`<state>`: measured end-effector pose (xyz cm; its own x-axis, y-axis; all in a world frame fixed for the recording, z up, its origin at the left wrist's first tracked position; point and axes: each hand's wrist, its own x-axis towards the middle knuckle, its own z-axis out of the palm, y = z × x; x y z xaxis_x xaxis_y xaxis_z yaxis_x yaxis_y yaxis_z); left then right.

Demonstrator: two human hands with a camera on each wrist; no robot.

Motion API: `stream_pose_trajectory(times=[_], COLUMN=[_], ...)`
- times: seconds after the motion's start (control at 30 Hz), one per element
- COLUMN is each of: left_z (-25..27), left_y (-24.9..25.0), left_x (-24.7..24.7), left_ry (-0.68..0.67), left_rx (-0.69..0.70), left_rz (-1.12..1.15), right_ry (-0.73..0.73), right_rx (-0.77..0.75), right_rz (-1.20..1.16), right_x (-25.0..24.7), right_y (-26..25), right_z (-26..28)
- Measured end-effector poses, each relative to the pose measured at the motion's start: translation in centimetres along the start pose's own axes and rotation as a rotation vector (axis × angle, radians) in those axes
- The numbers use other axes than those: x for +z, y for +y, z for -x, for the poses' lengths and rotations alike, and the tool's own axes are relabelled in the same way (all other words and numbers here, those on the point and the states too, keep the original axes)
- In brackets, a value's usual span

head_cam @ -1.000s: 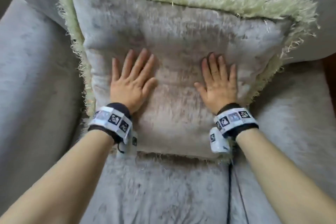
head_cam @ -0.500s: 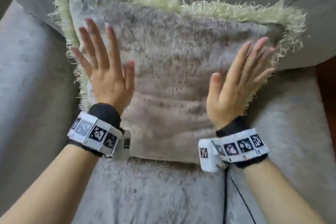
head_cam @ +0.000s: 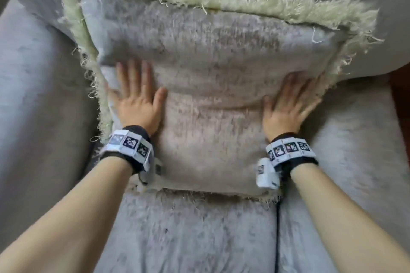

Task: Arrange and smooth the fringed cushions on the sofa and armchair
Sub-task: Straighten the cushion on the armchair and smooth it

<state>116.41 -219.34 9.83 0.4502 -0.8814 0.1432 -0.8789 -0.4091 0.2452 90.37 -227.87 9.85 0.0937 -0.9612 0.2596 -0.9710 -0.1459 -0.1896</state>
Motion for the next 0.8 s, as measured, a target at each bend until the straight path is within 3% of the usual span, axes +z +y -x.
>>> stream_pose_trajectory(times=[0.03,0.07,0.1,0.17,0.2,0.23,0.27,0.33,0.37,0.4,0.47,0.53,0.57,0.6,0.63,0.7,0.73,0.77,0.8], left_z=[-0.2,0.3,1.4,4.2,5.5,6.0,6.0,5.3,4.9,5.0,6.1,6.7,6.4,6.0,5.8,5.8,5.9,6.1,6.6], left_y=[-1.0,-1.4,-1.1,0.3,0.9,1.1,0.9,-0.9,-1.5,-1.7,-1.5,-1.0,-0.9,-1.1,-1.9,-5.1,-6.5,-7.1,-6.5], left_x=[-0.2,-0.9,-1.8,-1.8,-0.9,0.3,1.6,3.5,3.5,3.1,1.4,0.0,0.1,0.6,1.6,3.4,3.8,3.5,2.8], left_ry=[0.016,0.100,0.236,0.441,0.431,0.334,0.195,-0.125,-0.158,-0.118,0.162,0.433,0.451,0.395,0.255,-0.096,-0.131,-0.083,-0.008], left_rx=[-0.105,-0.094,0.013,0.372,0.507,0.555,0.502,0.169,0.056,0.038,0.181,0.385,0.460,0.488,0.445,0.093,-0.086,-0.158,-0.122], left_rz=[0.021,0.070,0.130,0.149,0.087,0.011,-0.037,-0.054,-0.038,0.002,0.094,0.120,0.104,0.064,0.027,0.017,0.037,0.053,0.079], right_ry=[-0.002,0.044,0.141,0.237,0.212,0.139,0.061,-0.160,-0.184,-0.153,0.066,0.168,0.160,0.091,0.004,-0.197,-0.230,-0.191,-0.081], right_rx=[0.157,0.184,0.098,-0.241,-0.404,-0.509,-0.520,-0.348,-0.295,-0.279,-0.306,-0.458,-0.546,-0.588,-0.567,-0.464,-0.403,-0.350,-0.286], right_rz=[-0.036,-0.103,-0.185,-0.276,-0.204,-0.093,-0.009,0.086,0.101,0.046,-0.195,-0.331,-0.249,-0.105,0.013,0.121,0.127,0.092,0.006], right_x=[-0.5,-1.5,-2.7,-3.5,-2.5,-1.0,0.9,2.7,2.6,2.0,-0.8,-2.2,-1.6,-0.5,1.0,3.3,3.1,2.4,1.4], right_y=[1.0,1.1,0.6,-1.2,-2.0,-2.3,-2.2,-1.9,-2.1,-2.4,-3.5,-4.6,-4.4,-3.9,-3.0,-0.2,0.2,-0.1,-1.2], right_z=[-0.8,-0.4,1.0,5.0,6.6,7.0,6.7,5.2,4.8,5.4,8.0,10.5,10.5,9.7,8.5,6.6,6.5,7.0,8.1])
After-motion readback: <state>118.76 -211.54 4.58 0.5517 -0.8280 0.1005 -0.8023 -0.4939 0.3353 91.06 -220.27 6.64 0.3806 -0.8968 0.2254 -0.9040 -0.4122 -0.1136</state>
